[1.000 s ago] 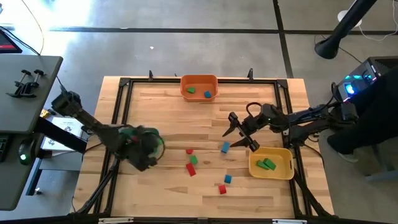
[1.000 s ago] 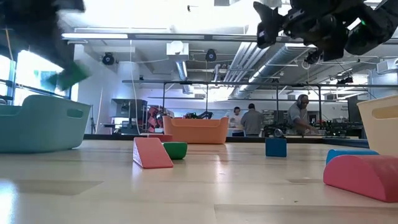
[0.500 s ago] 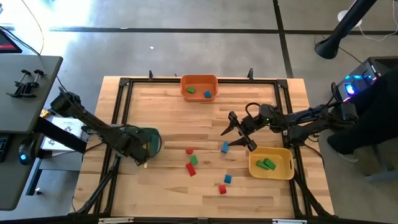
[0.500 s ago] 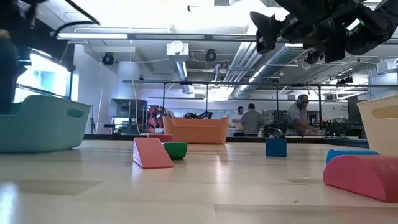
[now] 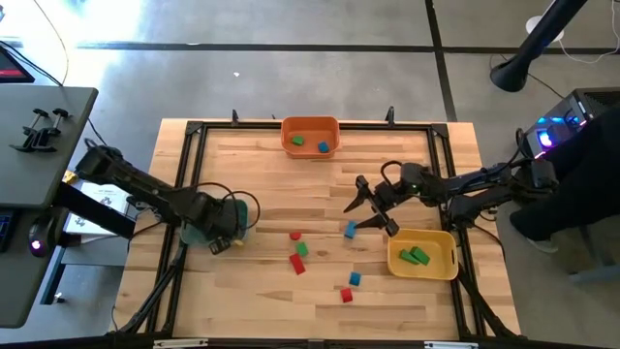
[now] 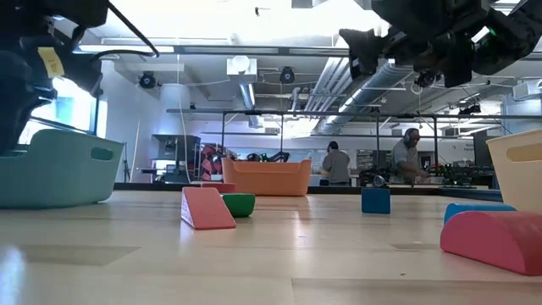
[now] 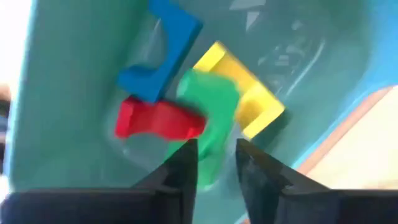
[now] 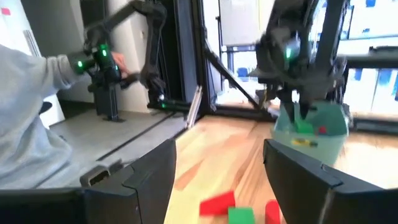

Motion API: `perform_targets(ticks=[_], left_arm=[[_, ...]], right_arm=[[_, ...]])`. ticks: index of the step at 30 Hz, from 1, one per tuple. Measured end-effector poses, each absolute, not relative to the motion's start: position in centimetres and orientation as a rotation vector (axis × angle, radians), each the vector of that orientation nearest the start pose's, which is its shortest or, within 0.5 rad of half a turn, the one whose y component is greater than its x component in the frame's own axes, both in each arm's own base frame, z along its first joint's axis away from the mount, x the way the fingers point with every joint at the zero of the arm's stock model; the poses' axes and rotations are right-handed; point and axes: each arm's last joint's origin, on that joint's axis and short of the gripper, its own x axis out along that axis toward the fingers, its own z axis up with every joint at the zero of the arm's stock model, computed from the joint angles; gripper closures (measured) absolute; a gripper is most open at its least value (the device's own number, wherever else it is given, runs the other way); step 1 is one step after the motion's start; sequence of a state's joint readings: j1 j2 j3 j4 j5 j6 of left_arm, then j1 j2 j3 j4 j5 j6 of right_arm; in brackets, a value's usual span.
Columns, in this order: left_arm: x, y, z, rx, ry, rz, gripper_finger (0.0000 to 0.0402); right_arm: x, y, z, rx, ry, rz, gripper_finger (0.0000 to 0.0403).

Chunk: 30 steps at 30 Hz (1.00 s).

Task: Sort blocks by size
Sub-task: Put the green arch block into the green bin, then put the blue triangle block into the yellow bin

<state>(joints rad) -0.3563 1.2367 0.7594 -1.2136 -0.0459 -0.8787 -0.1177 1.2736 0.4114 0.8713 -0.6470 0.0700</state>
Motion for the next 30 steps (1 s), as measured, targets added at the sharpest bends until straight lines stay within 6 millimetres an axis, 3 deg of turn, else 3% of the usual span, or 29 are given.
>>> perform_targets(ticks=[6, 12, 17, 24, 30], left_arm=[[15.6, -5.2, 21.6, -0.344, 1.595, 0.519, 0.0253], [16.9, -5.2, 23.1, -0.324, 1.414, 0.522, 0.0246], [19.8, -5.6, 24.0, -0.208, 1.073, 0.435, 0.0246], [24.3, -6.3, 26.7, 0.086, 0.569, 0.409, 0.0246], [27.6, -6.1, 26.8, 0.188, 0.419, 0.382, 0.0246]], right_arm=[[23.9, -1.2, 20.1, 0.094, 0.102, 0.475, 0.0167], [23.9, -1.1, 19.2, 0.043, 0.172, 0.442, 0.0167], [23.6, 0.0, 17.0, -0.134, 0.375, 0.312, 0.0167], [23.3, 1.5, 16.1, -0.128, 0.479, 0.377, 0.0167], [24.1, 2.0, 16.3, -0.177, 0.630, 0.423, 0.0167]])
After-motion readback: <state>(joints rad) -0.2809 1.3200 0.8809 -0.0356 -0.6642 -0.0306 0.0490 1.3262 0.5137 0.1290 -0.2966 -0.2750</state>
